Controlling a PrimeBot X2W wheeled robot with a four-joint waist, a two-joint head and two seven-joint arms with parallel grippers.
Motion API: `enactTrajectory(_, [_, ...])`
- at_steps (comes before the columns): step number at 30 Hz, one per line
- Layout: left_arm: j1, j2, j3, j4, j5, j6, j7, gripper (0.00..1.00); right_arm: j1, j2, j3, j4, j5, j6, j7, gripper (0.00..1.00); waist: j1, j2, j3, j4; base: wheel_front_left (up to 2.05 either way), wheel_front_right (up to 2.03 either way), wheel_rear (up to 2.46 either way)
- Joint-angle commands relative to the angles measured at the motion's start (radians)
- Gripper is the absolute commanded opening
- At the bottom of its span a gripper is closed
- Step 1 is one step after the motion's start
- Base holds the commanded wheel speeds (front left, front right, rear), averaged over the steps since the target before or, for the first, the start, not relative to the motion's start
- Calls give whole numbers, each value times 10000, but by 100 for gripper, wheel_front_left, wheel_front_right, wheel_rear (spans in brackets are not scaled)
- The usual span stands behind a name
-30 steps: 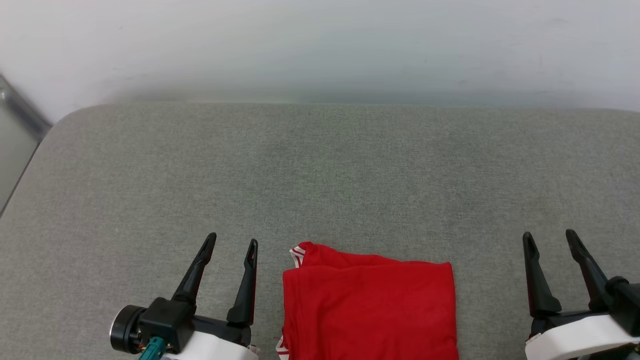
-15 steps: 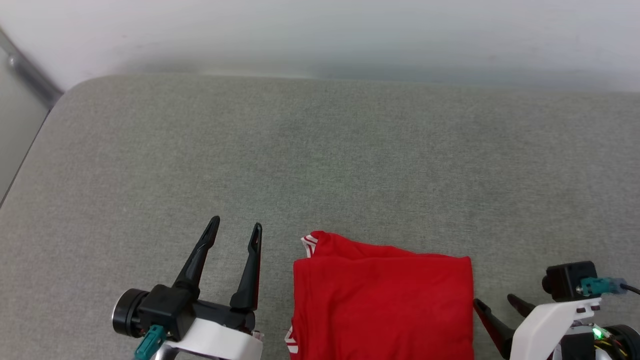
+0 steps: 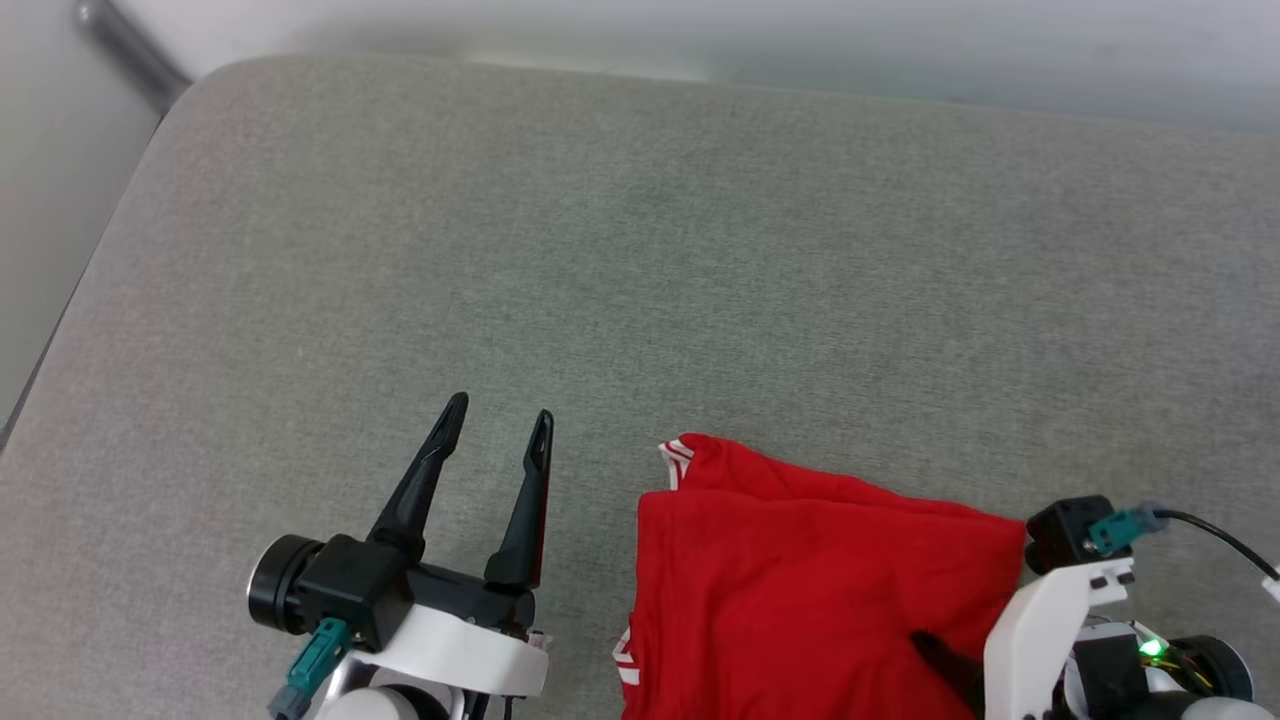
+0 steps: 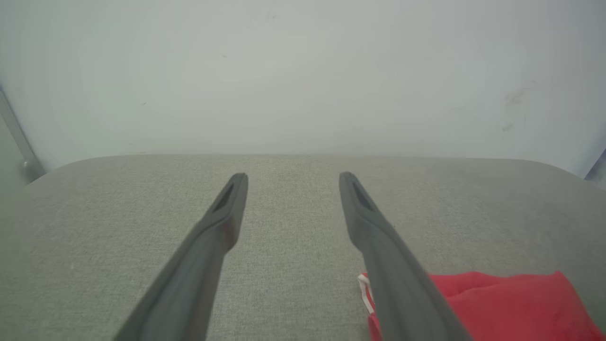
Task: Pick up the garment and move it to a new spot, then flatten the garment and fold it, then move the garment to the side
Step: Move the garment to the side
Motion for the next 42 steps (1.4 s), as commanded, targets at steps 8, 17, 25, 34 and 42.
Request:
enactTrajectory(8, [-215, -10, -82, 51, 57, 47, -21, 100, -297, 305, 763, 1763, -256, 10, -153, 33, -1, 0, 219, 305, 0, 0, 0])
enactTrajectory(17, [72, -7, -325, 339, 194, 38, -22, 100, -1011, -641, 1319, 1733, -1100, -13, -1170, 0, -1, 0, -270, -205, 0, 0, 0])
enactTrajectory(25, [294, -5, -624, 306, 246, 7, -21, 100, -1978, -2347, 2586, 1086, -2181, -6, -1427, 0, -1, 0, -597, -1553, 0, 0, 0])
enactTrajectory(34, [-86, 34, -812, 211, 620, -11, -21, 100, -3238, -4563, 3026, 908, -2040, -6, -1481, 0, -1, 0, 244, -3538, 0, 0, 0])
enactTrajectory(42, [-675, 568, -1030, -23, 792, -23, -21, 100, -4362, -5607, 2455, 2172, -1573, -3, -2616, 0, -1, 0, 1559, -4721, 0, 0, 0])
